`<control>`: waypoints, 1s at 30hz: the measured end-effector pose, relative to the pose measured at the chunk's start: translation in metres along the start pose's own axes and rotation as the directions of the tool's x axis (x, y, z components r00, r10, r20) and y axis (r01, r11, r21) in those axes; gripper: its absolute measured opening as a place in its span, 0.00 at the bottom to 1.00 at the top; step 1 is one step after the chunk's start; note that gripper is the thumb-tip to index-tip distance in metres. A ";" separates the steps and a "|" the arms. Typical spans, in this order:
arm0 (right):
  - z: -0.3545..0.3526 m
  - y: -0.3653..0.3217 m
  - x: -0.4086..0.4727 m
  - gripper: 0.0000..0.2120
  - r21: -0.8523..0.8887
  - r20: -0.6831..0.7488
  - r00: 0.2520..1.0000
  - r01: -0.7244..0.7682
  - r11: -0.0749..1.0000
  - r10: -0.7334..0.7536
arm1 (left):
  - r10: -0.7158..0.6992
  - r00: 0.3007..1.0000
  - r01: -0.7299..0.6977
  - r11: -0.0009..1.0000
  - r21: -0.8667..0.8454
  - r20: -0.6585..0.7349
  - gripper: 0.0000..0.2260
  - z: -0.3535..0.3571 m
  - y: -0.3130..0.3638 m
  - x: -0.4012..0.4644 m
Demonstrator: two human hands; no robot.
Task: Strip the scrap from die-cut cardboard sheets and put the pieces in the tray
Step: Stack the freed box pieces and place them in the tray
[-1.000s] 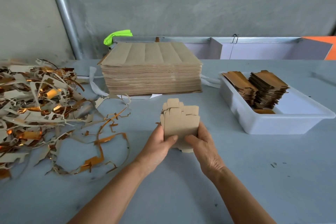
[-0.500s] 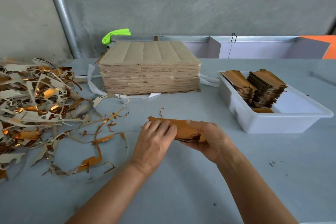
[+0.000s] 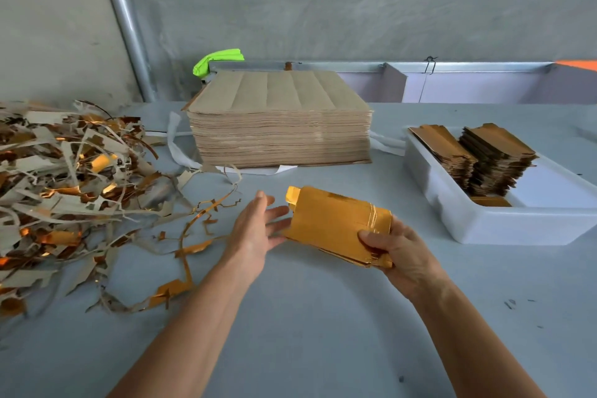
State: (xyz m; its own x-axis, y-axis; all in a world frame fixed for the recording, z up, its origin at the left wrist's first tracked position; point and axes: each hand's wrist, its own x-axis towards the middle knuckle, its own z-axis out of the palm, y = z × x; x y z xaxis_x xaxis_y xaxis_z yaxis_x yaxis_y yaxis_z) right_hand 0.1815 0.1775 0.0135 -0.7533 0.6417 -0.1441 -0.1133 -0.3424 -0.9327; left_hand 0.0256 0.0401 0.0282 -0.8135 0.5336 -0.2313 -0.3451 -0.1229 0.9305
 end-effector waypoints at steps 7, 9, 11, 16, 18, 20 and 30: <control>0.002 0.016 0.005 0.09 -0.242 0.093 0.947 0.320 0.916 -0.307 | 0.185 0.942 -0.187 0.982 -0.021 0.280 0.08 -0.002 -0.016 -0.001; 0.002 0.024 0.009 0.10 -0.291 0.019 0.931 0.355 0.889 -0.365 | 0.190 0.933 -0.187 0.982 -0.041 0.306 0.07 -0.003 -0.020 0.000; 0.002 0.030 0.011 0.10 -0.368 -0.011 0.913 0.375 0.851 -0.407 | 0.180 0.943 -0.169 0.984 -0.063 0.279 0.02 -0.002 -0.026 0.000; 0.011 0.035 0.006 0.10 -0.320 -0.012 0.916 0.376 0.870 -0.400 | 0.276 0.935 -0.300 0.951 0.080 0.224 0.08 0.003 -0.033 -0.002; 0.013 0.033 0.006 0.24 -0.224 -0.115 0.926 0.328 0.918 -0.359 | 0.312 0.916 -0.347 0.932 0.107 0.254 0.10 0.004 -0.035 -0.004; 0.015 0.033 0.006 0.29 -0.259 -0.197 0.911 0.307 0.916 -0.362 | 0.341 0.905 -0.378 0.918 0.116 0.254 0.11 0.005 -0.036 -0.007; 0.019 0.043 0.007 0.19 -0.400 -0.215 0.861 0.353 0.846 -0.461 | 0.382 0.897 -0.414 0.902 0.121 0.222 0.11 0.009 -0.041 -0.011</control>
State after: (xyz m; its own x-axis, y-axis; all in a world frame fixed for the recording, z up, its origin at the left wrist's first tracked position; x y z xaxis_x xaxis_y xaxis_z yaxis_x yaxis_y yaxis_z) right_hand 0.1589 0.1539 -0.0209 -0.4566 0.8581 0.2349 -0.1031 0.2113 -0.9720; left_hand 0.0527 0.0470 -0.0051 -0.7577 0.6177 0.2107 0.0819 -0.2304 0.9697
